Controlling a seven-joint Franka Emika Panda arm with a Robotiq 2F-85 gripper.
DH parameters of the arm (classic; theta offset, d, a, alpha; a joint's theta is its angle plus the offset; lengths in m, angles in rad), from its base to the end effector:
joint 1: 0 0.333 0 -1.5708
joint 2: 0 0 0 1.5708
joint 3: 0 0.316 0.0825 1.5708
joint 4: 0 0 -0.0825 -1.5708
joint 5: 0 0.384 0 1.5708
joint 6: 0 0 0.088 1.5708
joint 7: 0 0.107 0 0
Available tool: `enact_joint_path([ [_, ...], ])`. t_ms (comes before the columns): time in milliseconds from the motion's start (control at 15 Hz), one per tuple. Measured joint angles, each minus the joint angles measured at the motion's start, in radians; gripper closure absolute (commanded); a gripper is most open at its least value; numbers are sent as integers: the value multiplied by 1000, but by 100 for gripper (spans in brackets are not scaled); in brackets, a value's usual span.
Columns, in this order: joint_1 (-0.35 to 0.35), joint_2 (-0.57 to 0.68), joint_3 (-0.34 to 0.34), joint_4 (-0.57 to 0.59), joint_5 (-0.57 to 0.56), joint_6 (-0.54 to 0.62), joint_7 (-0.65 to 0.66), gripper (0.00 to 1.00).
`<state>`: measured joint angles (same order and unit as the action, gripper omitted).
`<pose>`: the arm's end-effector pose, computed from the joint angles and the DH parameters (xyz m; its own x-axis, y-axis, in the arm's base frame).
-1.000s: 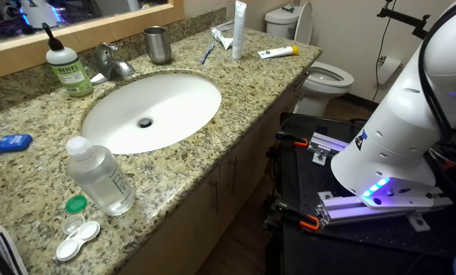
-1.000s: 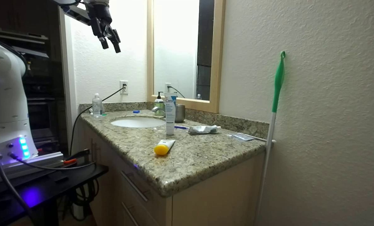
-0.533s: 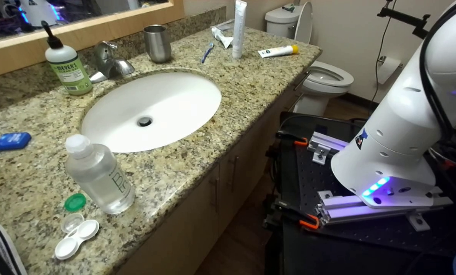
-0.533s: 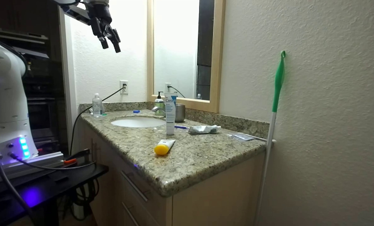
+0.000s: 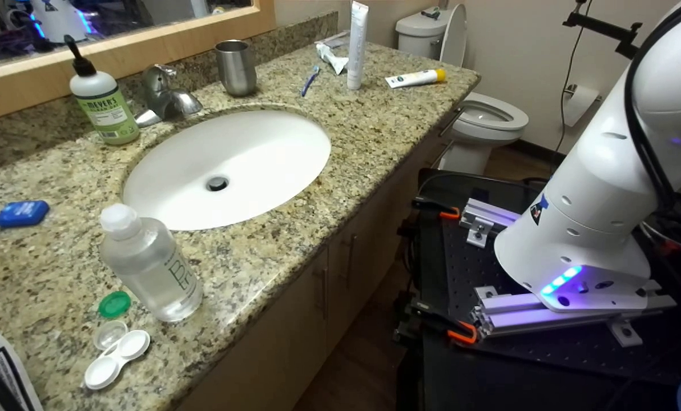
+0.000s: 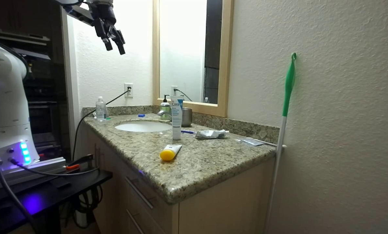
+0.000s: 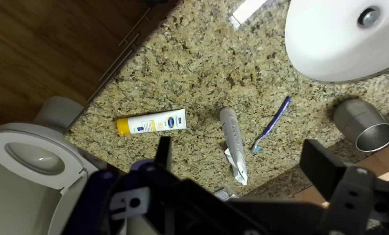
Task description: Move the white tube with a white lid to the left
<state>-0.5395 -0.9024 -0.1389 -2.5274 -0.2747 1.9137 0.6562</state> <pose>0.2220 -0.2172 0.5753 0.2999 -0.8990 0.3190 -0.9438 -0.3283 -0.0379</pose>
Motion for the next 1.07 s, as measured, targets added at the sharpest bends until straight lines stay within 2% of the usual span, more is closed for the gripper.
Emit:
enact_joint_path([
  [200,27,21,-51,-8,-1,5,-154,0],
  [333,69,102,-84,30,2,8,-216,0],
  [400,96,156,-86,57,2,10,-207,0],
  [533,123,275,-51,102,17,61,-110,0],
  [733,121,432,46,109,-17,303,133,0],
  [933,70,579,30,161,-140,518,284,0],
  [1067,65,616,15,182,-148,532,288,0],
])
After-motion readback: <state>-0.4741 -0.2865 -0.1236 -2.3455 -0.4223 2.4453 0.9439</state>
